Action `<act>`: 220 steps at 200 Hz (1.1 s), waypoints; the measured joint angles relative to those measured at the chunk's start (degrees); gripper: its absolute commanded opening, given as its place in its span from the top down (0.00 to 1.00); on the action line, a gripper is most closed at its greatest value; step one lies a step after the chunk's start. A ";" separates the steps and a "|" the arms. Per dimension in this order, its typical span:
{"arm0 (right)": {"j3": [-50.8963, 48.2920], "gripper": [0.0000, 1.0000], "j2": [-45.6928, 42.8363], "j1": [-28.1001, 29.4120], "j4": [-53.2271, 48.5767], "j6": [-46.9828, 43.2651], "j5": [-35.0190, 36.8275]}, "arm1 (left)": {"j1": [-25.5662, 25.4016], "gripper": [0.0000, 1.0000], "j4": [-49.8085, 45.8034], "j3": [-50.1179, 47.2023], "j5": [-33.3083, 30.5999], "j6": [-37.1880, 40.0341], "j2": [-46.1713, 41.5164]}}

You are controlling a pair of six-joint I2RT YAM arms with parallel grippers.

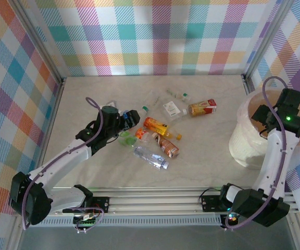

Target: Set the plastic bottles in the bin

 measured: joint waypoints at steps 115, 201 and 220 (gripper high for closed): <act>5.57 0.16 -7.34 16.39 3.02 3.06 -22.14 | 0.17 0.00 -5.51 0.79 -0.83 -5.33 3.63; -6.54 0.10 4.28 34.62 19.08 11.91 -30.71 | 0.17 0.00 -7.06 0.79 -0.81 -8.15 4.46; -6.54 0.05 8.87 37.75 21.35 13.57 -27.50 | 0.17 0.00 -7.04 0.50 -0.83 -8.59 4.39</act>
